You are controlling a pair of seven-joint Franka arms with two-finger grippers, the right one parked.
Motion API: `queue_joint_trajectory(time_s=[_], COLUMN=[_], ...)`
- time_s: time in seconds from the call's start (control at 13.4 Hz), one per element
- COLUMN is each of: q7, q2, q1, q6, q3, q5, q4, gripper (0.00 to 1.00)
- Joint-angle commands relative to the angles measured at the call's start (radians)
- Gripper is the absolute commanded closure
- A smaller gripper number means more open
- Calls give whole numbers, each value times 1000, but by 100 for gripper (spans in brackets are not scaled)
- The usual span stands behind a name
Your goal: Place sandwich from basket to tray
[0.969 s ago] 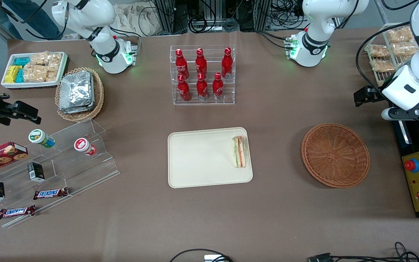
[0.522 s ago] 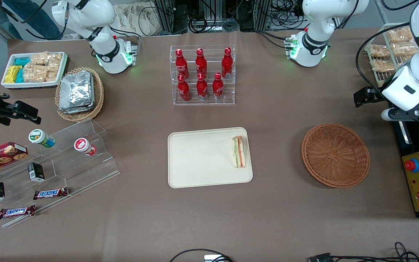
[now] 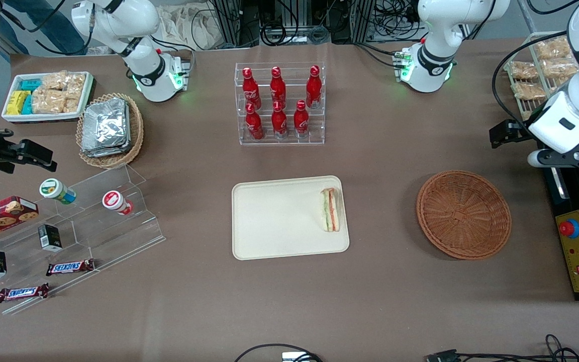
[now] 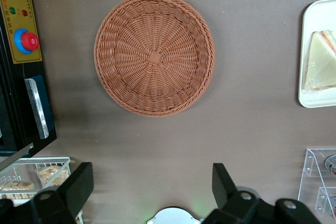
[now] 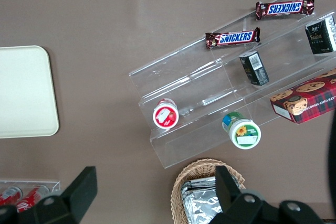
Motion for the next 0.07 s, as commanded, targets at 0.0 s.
queue_joint_trajectory(time_s=[0.0], q7=[12], q2=[-15], q1=[-10], q6=[11], q3=[14], q5=[-12], q4=[-13], gripper=[0])
